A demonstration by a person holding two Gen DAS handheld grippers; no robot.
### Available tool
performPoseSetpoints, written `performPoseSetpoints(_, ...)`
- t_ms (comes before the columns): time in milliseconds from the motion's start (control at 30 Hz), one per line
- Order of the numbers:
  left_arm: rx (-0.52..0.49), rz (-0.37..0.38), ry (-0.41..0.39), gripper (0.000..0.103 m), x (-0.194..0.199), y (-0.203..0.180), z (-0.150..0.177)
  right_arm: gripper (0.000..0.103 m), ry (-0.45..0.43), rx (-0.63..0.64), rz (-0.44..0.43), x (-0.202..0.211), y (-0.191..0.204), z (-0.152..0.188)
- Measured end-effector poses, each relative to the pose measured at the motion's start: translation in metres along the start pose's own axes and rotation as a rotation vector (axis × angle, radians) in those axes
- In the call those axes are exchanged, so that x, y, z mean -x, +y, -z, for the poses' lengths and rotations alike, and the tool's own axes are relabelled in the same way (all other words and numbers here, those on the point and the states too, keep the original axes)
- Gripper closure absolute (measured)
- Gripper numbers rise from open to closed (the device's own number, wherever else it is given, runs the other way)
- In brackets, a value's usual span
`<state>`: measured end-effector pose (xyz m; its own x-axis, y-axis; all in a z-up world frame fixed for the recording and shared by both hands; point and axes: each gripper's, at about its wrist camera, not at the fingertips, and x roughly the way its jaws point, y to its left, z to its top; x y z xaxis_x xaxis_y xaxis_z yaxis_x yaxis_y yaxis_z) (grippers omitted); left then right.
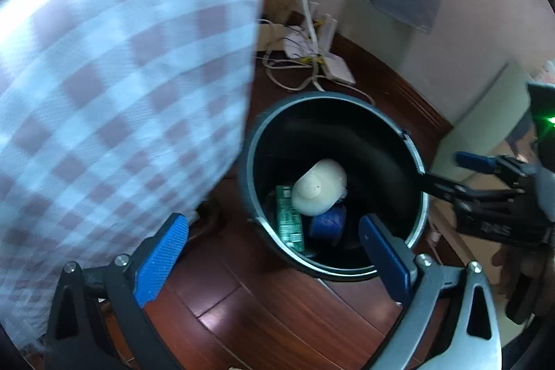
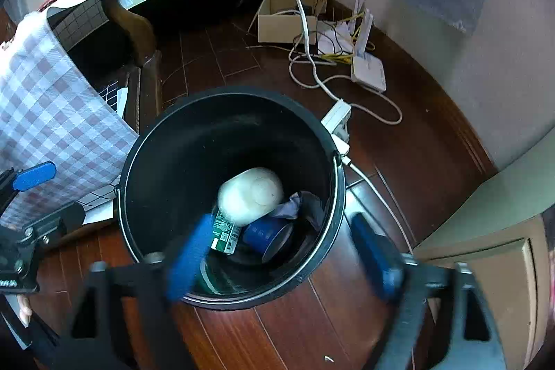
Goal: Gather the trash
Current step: 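Open both grippers to drop the cup and cloth into the bin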
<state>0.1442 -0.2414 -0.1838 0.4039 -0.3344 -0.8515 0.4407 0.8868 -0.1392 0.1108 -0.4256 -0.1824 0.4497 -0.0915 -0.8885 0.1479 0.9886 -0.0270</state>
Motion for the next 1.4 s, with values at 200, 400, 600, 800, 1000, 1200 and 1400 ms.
performPoseSetpoints(200, 0.02, -0.047, -0.028, 0.003, 0.015, 0.017, 0.004, 0.002, -0.027, 0.027, 0.0, 0.012, 0.019, -0.004)
performPoseSetpoints(400, 0.033, -0.07, -0.052, 0.003, 0.047, 0.032, 0.003, 0.001, -0.075, 0.03, 0.001, 0.036, 0.04, -0.007)
performPoseSetpoints(600, 0.037, -0.109, -0.072, 0.001, 0.078, 0.048, 0.005, 0.001, -0.122, 0.043, 0.014, 0.061, 0.061, -0.015)
performPoseSetpoints(800, 0.059, -0.105, -0.121, 0.001, 0.118, 0.064, 0.008, 0.001, -0.172, 0.018, -0.013, 0.09, 0.074, -0.019)
performPoseSetpoints(1000, 0.064, -0.119, -0.162, 0.001, 0.146, 0.081, 0.008, 0.001, -0.212, 0.047, -0.029, 0.11, 0.099, -0.021)
performPoseSetpoints(1200, 0.098, -0.147, -0.196, 0.001, 0.156, 0.1, 0.01, 0.001, -0.243, 0.067, -0.046, 0.124, 0.121, -0.027)
performPoseSetpoints(1400, 0.11, -0.191, -0.25, 0.001, 0.176, 0.125, 0.015, 0.001, -0.302, 0.099, -0.102, 0.14, 0.153, -0.038)
